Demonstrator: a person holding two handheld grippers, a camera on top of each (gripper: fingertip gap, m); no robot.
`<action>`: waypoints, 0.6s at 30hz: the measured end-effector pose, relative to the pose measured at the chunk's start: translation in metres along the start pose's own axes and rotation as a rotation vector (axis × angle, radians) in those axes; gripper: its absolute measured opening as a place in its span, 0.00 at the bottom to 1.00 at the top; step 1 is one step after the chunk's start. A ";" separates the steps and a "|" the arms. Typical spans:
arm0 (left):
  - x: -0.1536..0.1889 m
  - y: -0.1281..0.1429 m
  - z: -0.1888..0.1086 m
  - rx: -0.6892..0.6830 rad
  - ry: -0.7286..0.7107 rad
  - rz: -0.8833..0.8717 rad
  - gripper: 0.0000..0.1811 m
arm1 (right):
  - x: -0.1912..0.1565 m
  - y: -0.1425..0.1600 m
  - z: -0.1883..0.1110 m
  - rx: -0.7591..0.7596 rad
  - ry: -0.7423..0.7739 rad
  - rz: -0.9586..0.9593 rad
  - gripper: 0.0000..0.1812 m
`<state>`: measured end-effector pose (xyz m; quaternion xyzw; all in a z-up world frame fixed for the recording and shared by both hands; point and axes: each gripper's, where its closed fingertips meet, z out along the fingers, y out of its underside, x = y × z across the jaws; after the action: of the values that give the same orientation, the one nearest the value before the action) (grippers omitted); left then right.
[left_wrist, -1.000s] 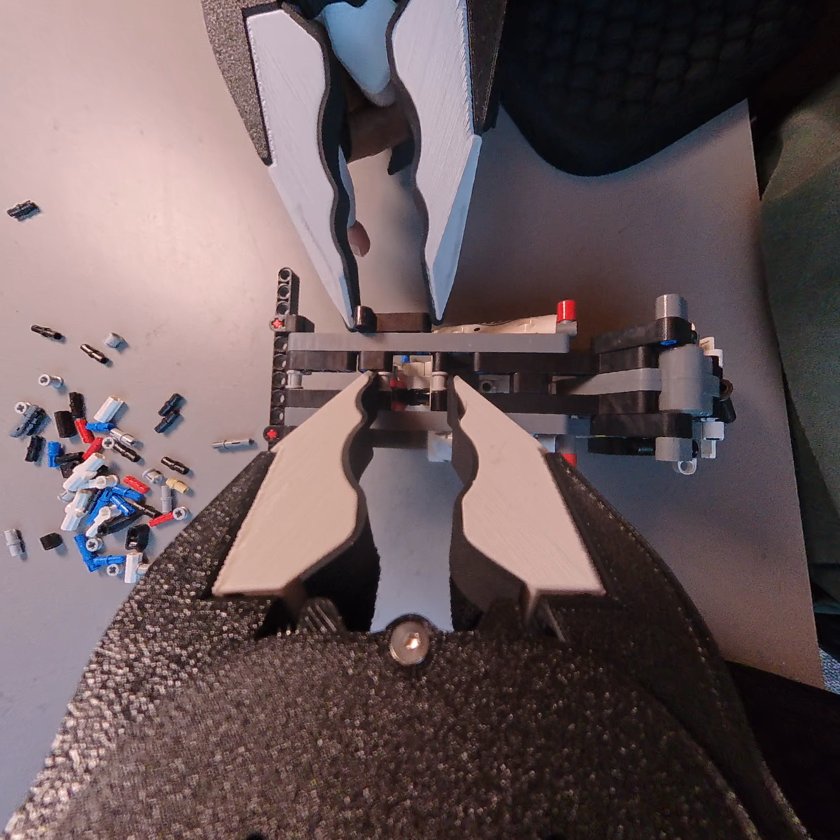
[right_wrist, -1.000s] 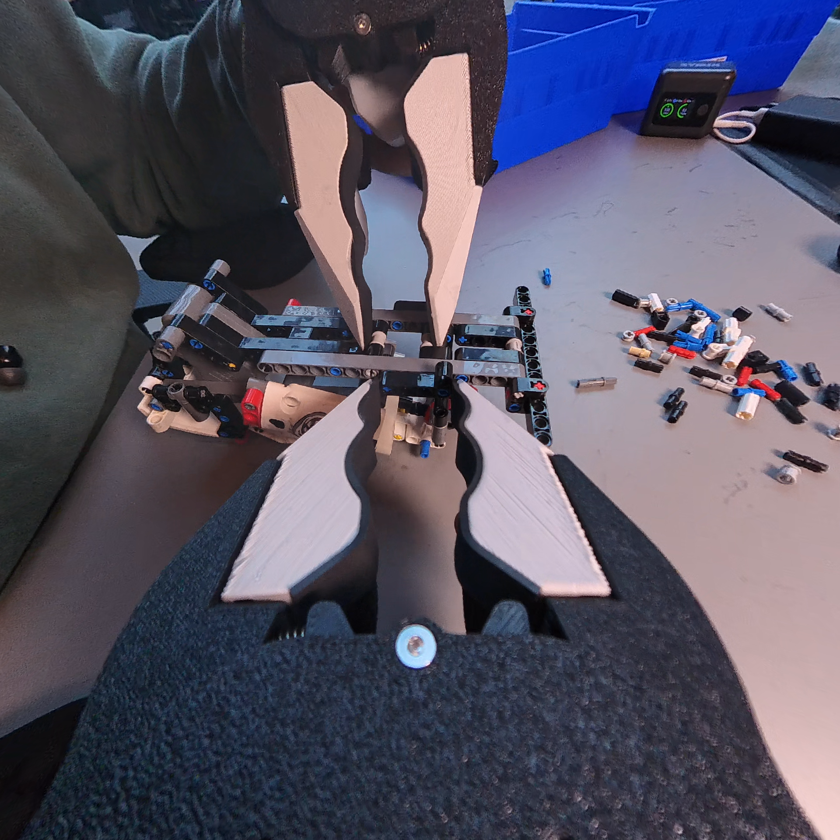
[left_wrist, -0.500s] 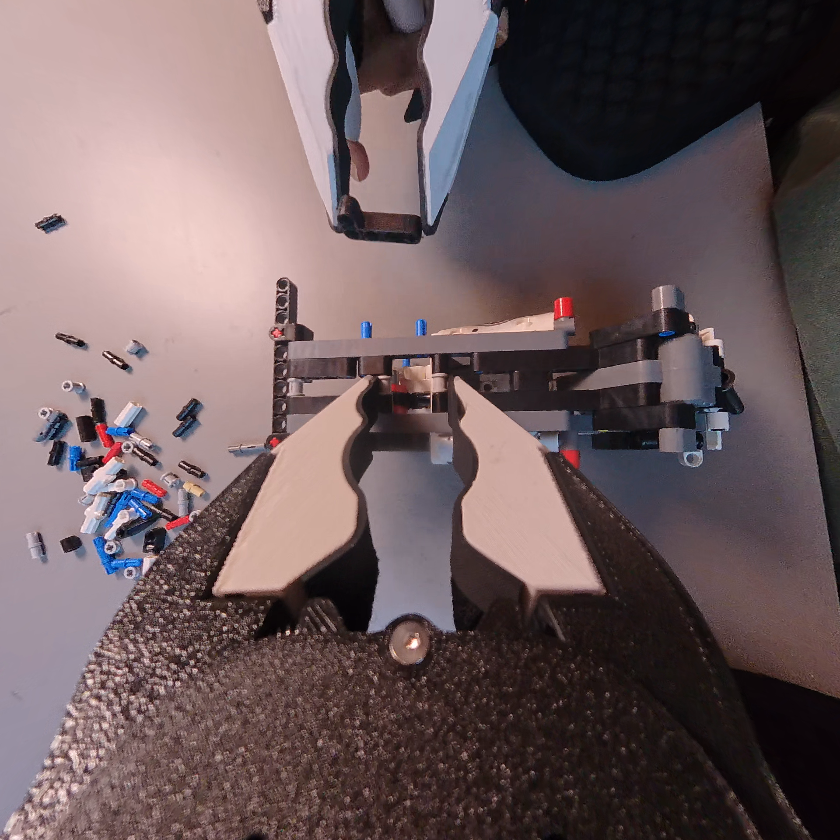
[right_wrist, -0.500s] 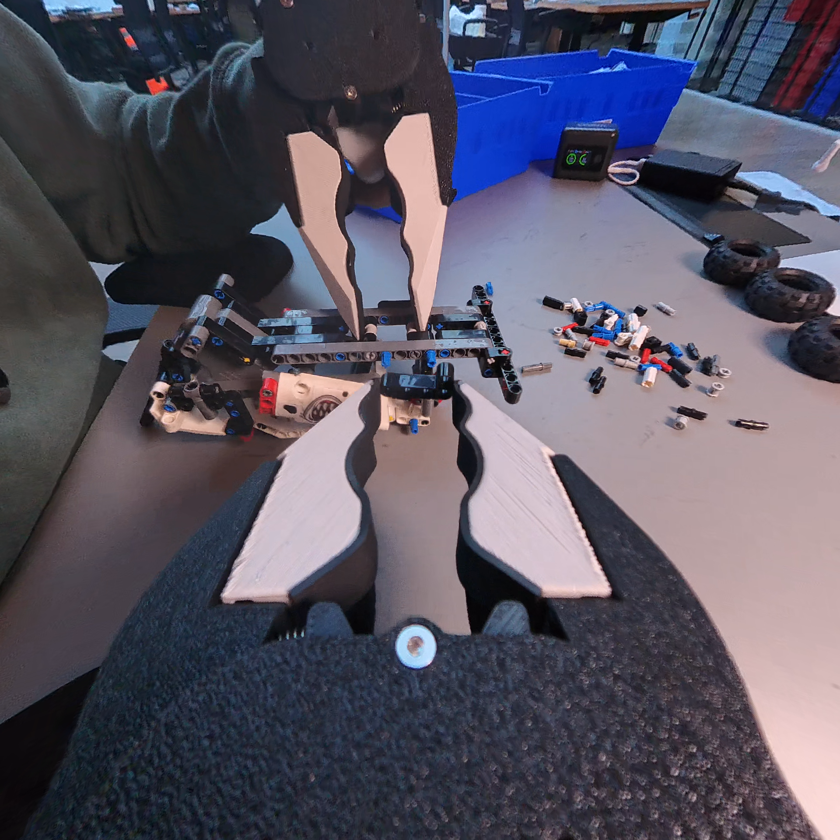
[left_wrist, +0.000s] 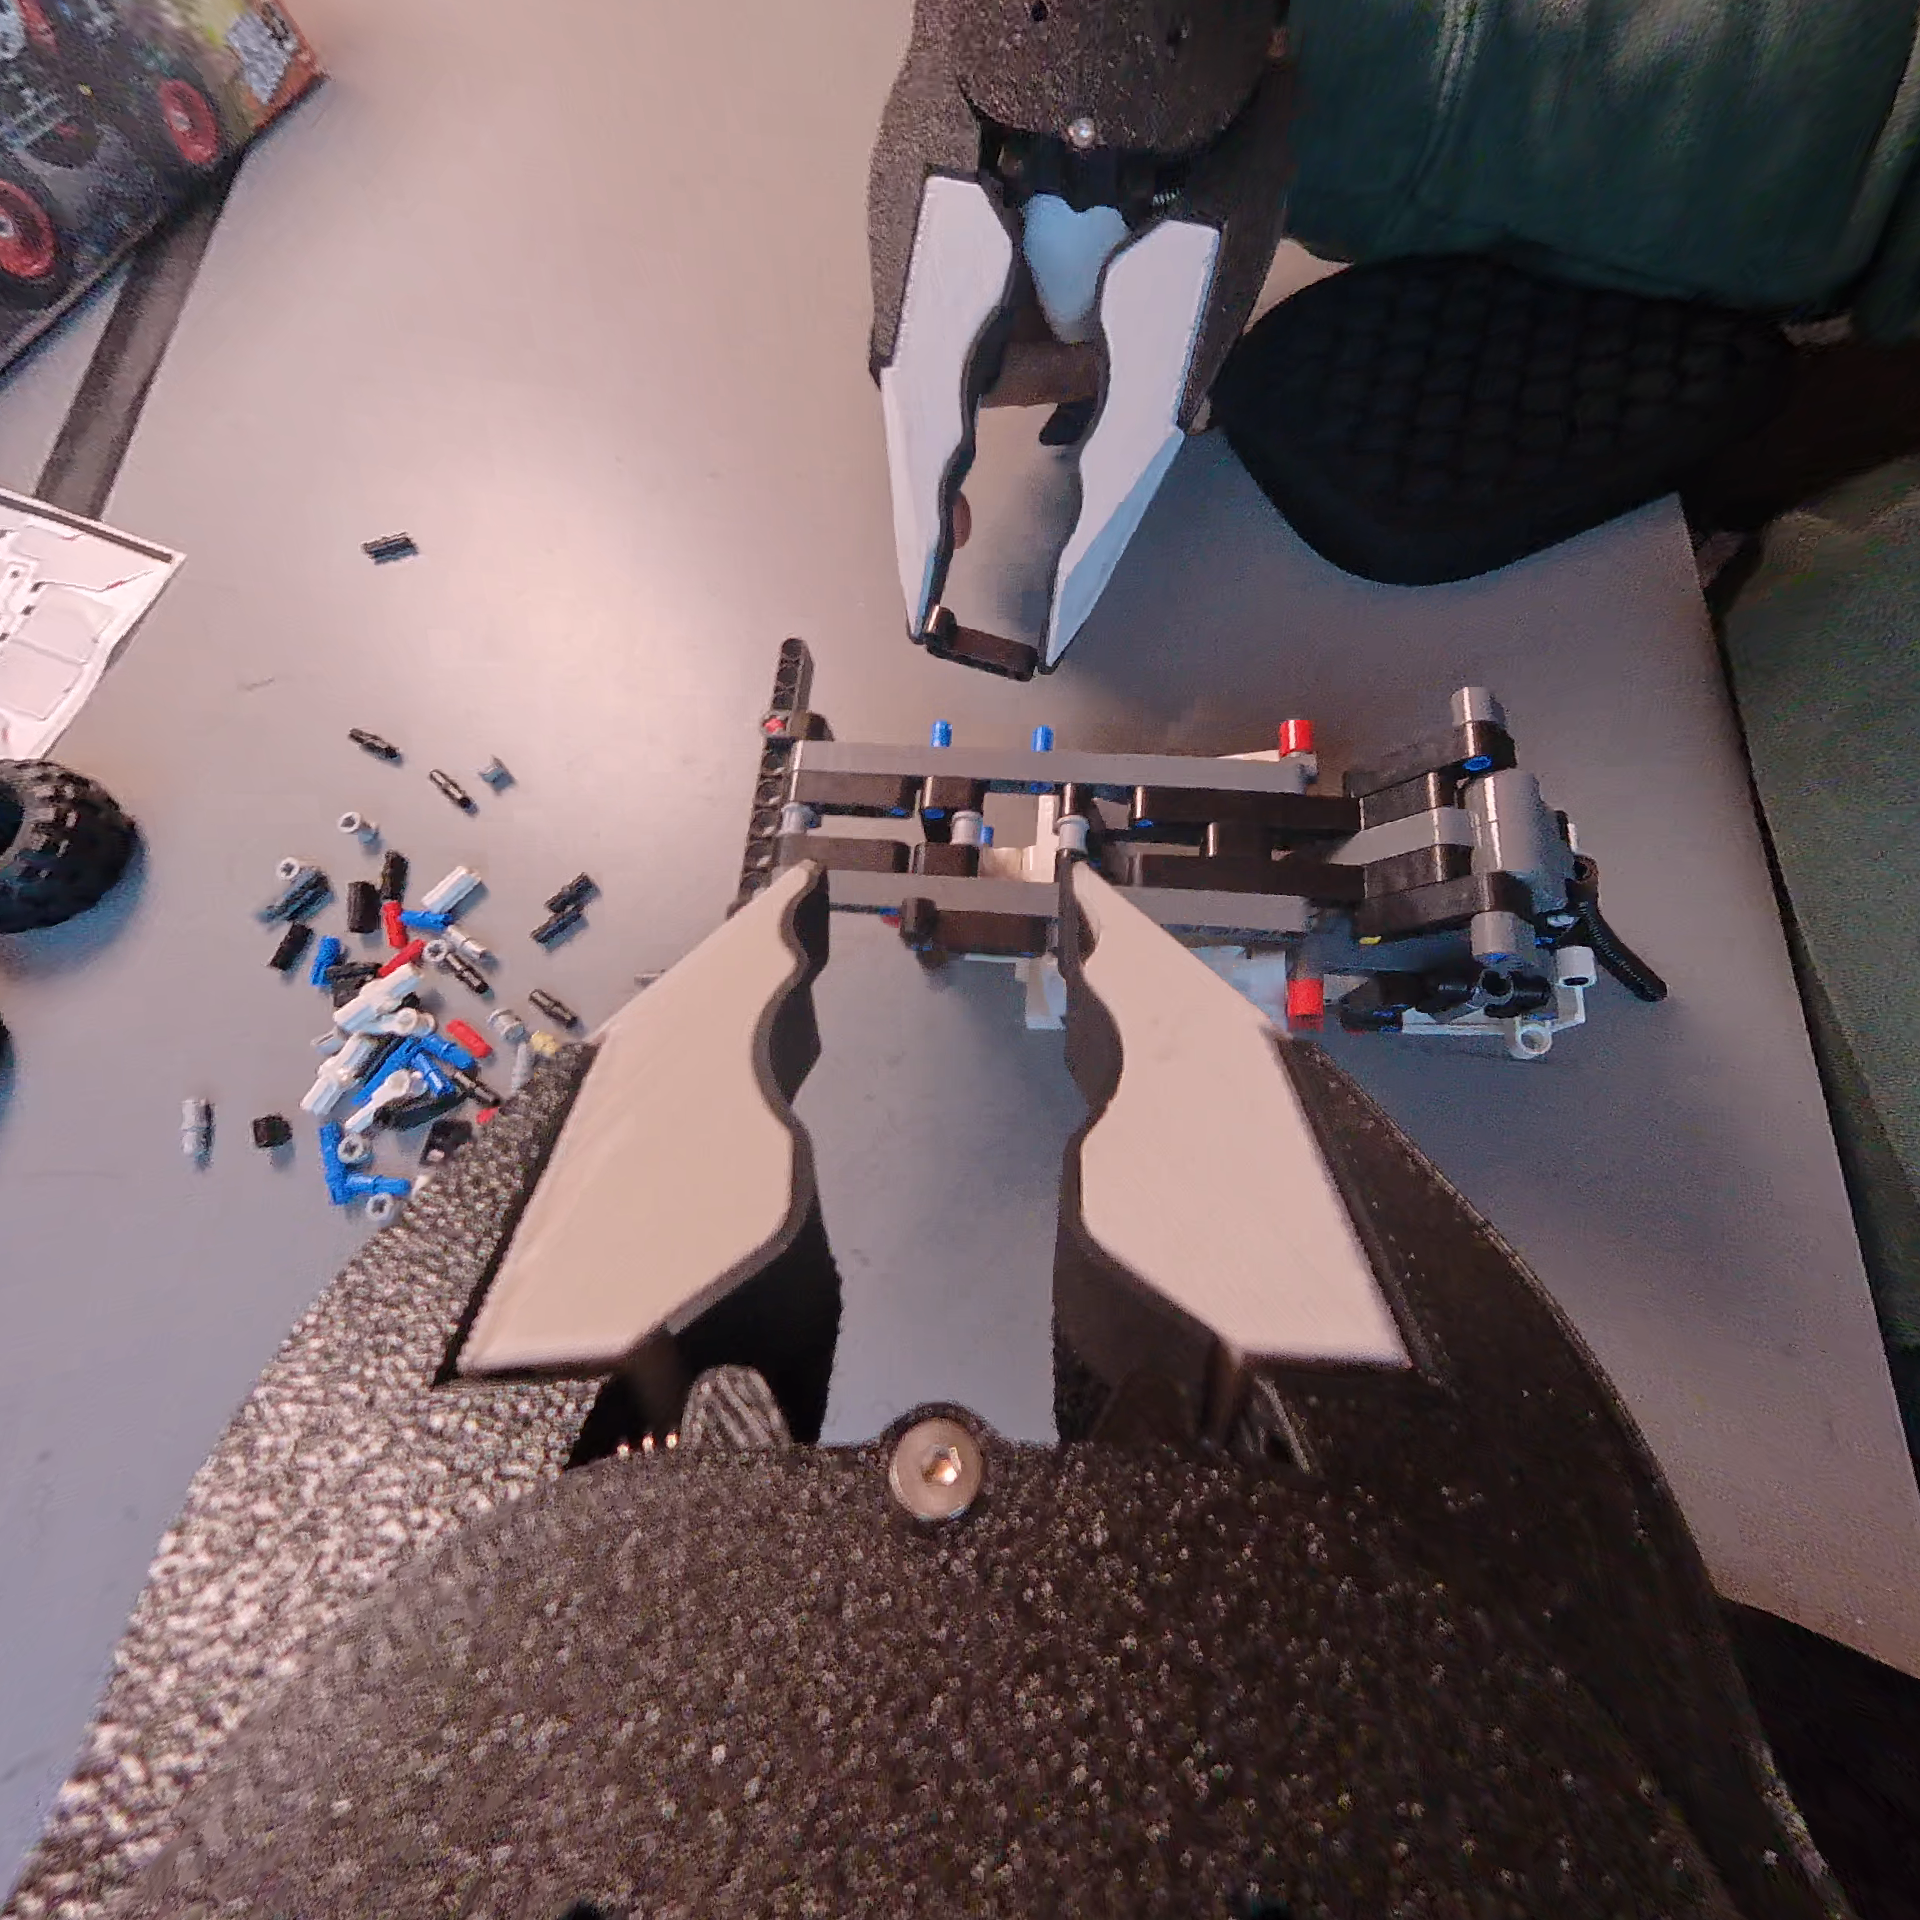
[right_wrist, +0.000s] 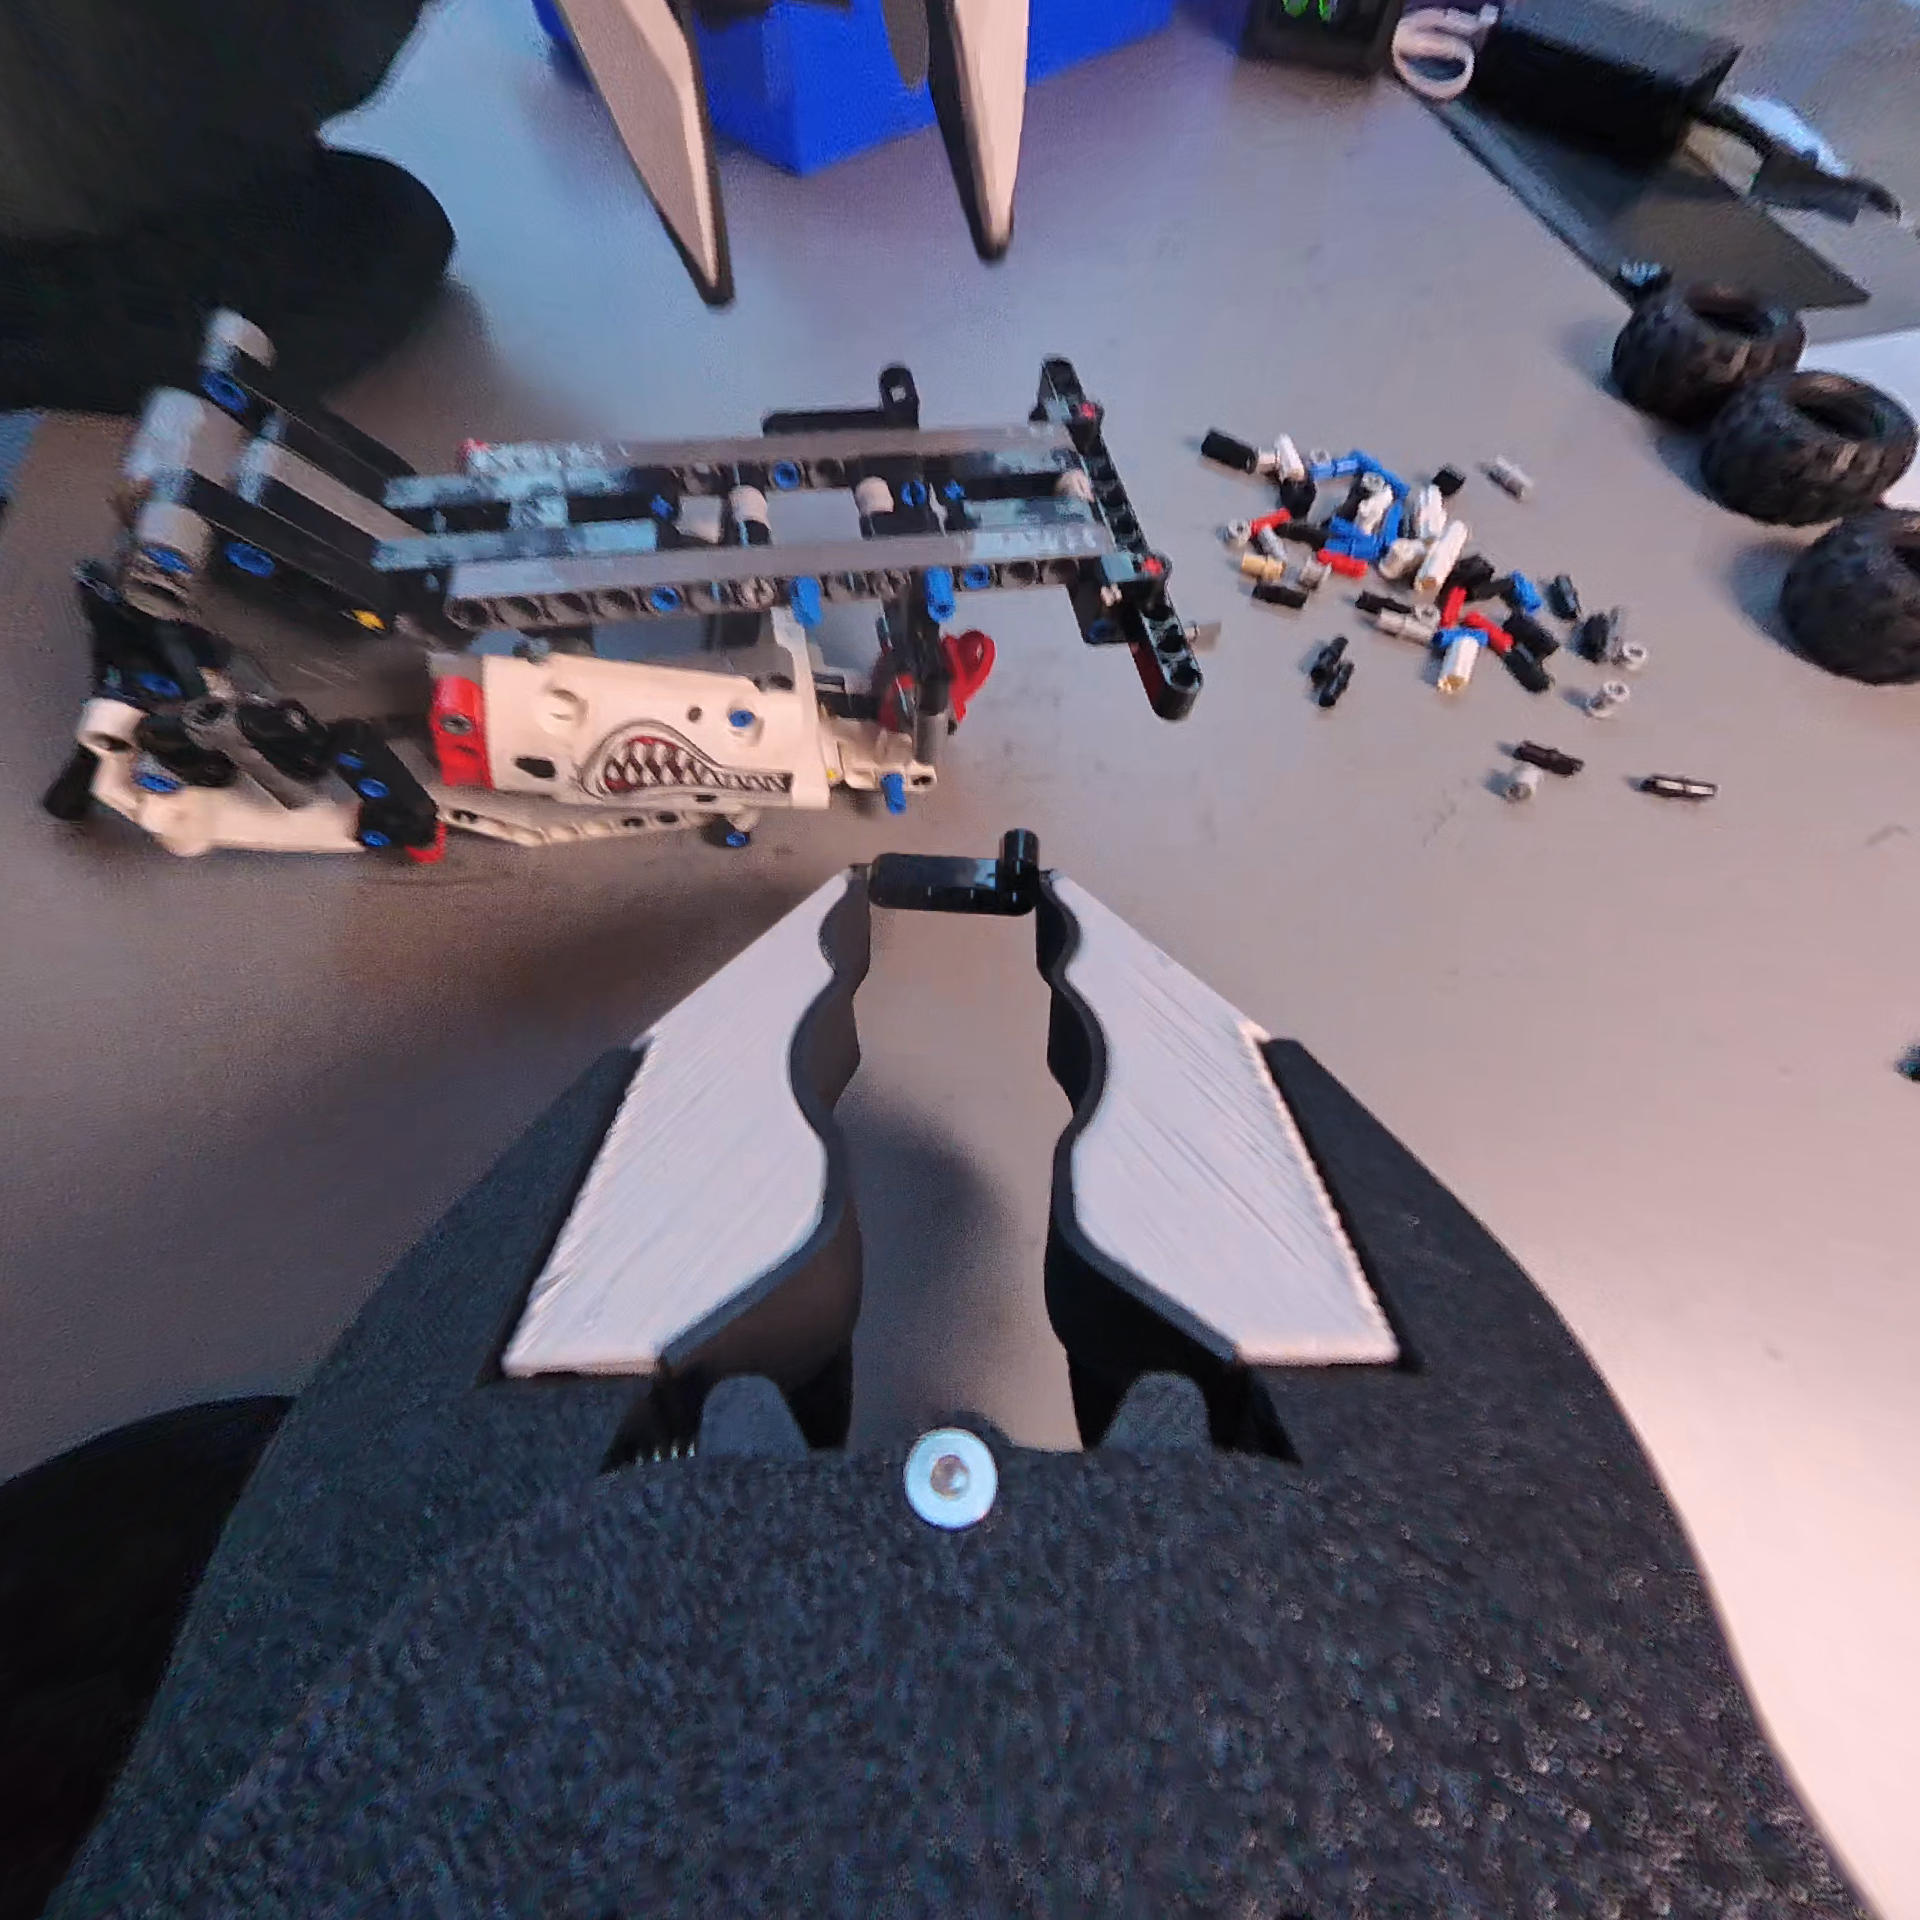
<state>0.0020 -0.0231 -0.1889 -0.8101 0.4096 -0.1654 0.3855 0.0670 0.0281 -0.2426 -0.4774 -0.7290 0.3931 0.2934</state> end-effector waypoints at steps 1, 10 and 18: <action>-0.002 0.003 -0.002 0.007 -0.010 -0.015 0.24 | 0.004 0.008 0.001 -0.051 0.016 -0.005 0.17; 0.002 0.025 0.006 0.184 0.027 -0.136 0.24 | 0.018 0.040 0.002 -0.287 0.058 0.010 0.28; 0.012 0.021 0.022 0.262 0.103 -0.185 0.22 | -0.002 -0.056 -0.011 0.100 -0.003 0.033 0.26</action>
<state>0.0109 -0.0293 -0.2203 -0.7776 0.3273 -0.2935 0.4494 0.0509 0.0168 -0.1894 -0.4735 -0.7010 0.4343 0.3095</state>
